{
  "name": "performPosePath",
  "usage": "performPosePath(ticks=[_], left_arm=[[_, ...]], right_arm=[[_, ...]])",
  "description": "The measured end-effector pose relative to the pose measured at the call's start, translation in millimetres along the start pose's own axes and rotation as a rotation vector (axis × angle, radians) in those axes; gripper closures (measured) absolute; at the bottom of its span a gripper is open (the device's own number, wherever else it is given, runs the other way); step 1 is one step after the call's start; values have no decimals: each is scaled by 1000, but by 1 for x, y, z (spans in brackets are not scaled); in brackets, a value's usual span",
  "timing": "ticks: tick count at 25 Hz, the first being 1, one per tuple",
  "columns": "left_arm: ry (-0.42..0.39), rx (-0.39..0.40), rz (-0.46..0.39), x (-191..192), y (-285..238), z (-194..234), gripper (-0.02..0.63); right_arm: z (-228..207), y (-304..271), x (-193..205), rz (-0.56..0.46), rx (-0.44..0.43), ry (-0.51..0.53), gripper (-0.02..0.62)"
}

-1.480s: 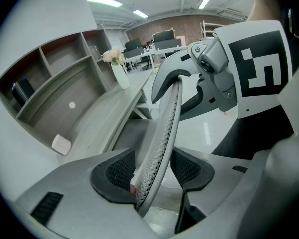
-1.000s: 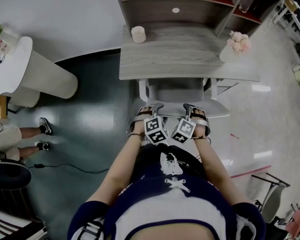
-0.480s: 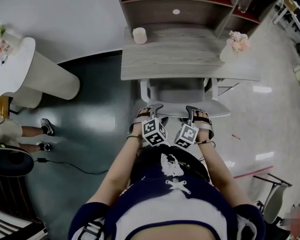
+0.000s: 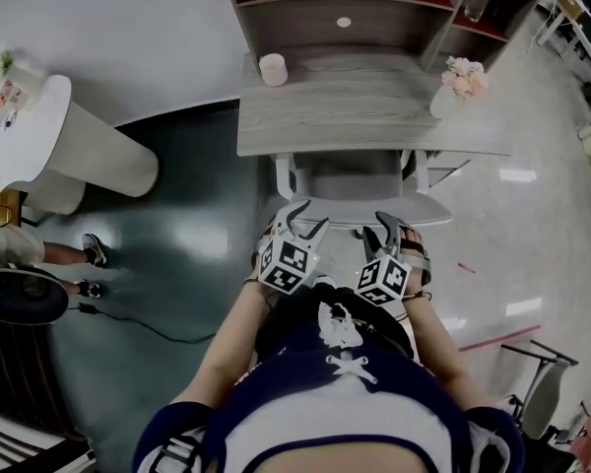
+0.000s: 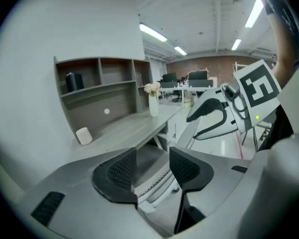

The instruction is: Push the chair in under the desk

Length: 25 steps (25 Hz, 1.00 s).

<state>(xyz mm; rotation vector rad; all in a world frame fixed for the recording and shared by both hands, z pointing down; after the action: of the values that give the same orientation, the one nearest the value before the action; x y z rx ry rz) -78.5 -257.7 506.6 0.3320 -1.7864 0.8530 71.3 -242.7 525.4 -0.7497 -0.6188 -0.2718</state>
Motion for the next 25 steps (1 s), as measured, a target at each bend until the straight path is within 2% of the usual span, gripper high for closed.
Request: performPosePath(ticks=[4, 6, 8, 12, 16, 19, 25], left_arm=[[71, -49, -61, -12, 13, 0, 442], [79, -77, -89, -20, 18, -2, 500], [82, -118, -138, -30, 24, -4, 586], [157, -153, -232, -47, 37, -12, 597], [251, -142, -256, -53, 41, -23, 597], [274, -120, -264, -59, 44, -33, 597], [288, -95, -282, -63, 54, -47, 597]], right_arm=[[-15, 13, -10, -98, 81, -162, 531], [-20, 16, -16, -142, 90, -255, 548], [-24, 21, -23, -197, 90, -370, 560], [-30, 37, -38, -335, 70, -658, 576], [-38, 59, -55, -529, 48, -902, 583], [-38, 70, -64, -610, 57, -931, 584], [-22, 75, -73, -585, 53, -858, 584]])
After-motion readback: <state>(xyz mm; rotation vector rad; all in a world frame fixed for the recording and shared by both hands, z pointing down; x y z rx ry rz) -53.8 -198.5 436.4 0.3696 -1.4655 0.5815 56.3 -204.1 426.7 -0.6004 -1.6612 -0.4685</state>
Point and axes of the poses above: the fingertips, and each gripper's own axes: y backward along the fingers, z to its left, x out of its underside, the point moved 6 cm from there along y, backward along the fingers, and after that the axes turned 12 degrees about -z, right-handed, at the moved point
